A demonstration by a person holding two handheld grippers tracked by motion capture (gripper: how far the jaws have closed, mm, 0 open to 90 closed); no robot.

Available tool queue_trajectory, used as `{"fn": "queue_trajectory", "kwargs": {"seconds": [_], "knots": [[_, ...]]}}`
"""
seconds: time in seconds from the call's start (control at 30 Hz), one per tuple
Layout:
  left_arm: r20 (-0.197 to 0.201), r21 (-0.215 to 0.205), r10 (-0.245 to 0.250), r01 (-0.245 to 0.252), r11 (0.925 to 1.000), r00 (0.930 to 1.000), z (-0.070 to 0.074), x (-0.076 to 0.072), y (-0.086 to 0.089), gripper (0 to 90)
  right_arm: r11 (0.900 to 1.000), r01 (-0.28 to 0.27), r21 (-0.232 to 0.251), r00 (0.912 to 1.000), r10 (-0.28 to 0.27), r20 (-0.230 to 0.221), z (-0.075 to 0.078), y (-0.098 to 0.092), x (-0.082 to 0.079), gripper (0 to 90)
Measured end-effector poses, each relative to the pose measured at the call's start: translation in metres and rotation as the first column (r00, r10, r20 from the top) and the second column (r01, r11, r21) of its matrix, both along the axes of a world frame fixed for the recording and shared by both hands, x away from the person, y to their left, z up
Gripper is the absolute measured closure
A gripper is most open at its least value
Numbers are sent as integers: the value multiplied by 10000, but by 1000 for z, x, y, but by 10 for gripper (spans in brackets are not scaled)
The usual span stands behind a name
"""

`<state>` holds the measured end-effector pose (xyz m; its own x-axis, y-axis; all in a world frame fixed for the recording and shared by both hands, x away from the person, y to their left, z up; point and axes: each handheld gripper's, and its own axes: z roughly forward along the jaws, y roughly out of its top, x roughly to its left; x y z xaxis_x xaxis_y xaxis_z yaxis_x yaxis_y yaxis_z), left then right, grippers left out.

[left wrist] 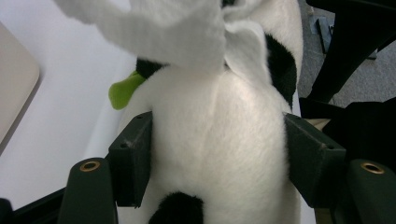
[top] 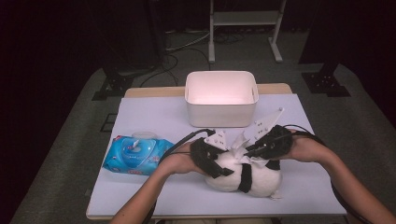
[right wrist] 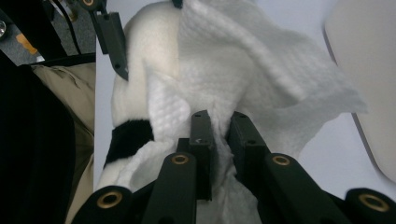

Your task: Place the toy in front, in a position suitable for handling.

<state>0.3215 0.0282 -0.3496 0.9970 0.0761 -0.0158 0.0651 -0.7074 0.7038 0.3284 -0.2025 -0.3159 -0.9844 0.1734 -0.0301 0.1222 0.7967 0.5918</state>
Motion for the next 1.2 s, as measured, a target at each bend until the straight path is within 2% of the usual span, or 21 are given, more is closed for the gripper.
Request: {"fn": "queue_trajectory", "kwargs": {"seconds": [0.2, 0.37, 1.0, 1.2], "knots": [[-63, 53, 51, -51, 10000, 10000, 0, 1, 1, 324, 9986, 486, 199, 9988, -487, 73, 4, -24, -5, 798], [-31, 59, -41, 41, 10000, 10000, 1, 1, 0, 323, 9971, 628, 436, 9980, -628, -11, 2, -34, -7, 798], [-76, 193, -42, 43, 9998, 10000, 0, 2, 1, 325, 9985, 424, 348, 9991, -424, -7, 3, -26, -5, 798], [-40, 217, -47, 48, 9998, 10000, 2, 1, -2, 325, 9993, 136, 356, 9999, -135, -40, 4, -12, -4, 798]]}}
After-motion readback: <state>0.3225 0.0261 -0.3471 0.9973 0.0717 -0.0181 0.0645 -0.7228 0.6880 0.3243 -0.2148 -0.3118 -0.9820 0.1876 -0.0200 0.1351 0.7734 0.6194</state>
